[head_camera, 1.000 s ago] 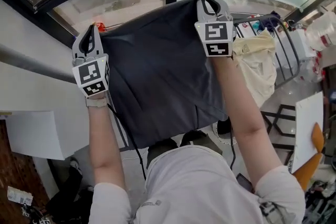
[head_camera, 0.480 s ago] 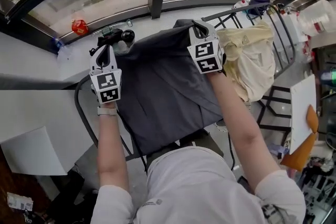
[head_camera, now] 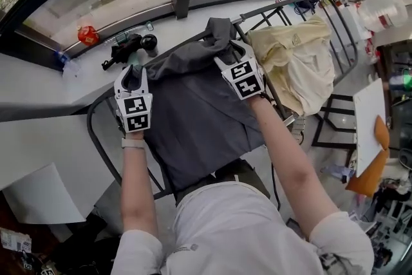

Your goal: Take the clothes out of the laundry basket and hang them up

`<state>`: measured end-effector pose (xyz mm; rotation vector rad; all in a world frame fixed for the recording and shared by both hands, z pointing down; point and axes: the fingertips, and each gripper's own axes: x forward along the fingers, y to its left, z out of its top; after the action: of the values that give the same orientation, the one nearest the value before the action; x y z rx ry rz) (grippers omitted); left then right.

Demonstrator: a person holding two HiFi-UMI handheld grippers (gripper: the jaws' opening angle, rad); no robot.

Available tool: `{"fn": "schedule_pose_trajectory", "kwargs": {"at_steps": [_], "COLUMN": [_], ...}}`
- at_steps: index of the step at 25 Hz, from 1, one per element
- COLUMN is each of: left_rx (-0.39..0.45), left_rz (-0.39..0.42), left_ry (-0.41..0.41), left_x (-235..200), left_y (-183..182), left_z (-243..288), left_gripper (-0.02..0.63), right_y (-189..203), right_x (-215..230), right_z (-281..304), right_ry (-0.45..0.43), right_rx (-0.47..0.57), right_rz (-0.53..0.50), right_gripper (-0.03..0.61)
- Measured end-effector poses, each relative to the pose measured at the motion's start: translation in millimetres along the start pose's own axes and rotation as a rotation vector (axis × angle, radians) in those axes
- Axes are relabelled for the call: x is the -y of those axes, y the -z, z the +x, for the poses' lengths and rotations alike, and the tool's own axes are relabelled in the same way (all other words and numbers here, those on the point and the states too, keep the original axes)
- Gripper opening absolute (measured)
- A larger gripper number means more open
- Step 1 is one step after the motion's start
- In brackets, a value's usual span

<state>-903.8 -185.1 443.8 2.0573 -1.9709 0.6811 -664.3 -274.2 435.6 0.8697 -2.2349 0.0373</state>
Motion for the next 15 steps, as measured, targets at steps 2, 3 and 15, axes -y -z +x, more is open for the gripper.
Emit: {"fn": "schedule_pose_trajectory", "kwargs": {"at_steps": [2, 3, 15], "left_rx": [-0.007, -0.008, 0.107], "left_rz": [0.009, 0.01, -0.008], "left_ry": [0.003, 0.001, 0.033], "left_x": [4, 6, 91], "left_y": [-1, -3, -53], "left_z": [-4, -7, -98], "left_gripper": [0.139, 0.151, 0.178], "right_y": [8, 11, 27], "right_x": [-2, -3, -3], "right_z": [-5, -11, -162], "right_ry": [-0.014, -0.016, -0.012], "right_rx": [-0.016, -0.019, 0.244], "right_rz": [0.03, 0.04, 0.176], "right_gripper": [0.282, 0.284, 0.284]}}
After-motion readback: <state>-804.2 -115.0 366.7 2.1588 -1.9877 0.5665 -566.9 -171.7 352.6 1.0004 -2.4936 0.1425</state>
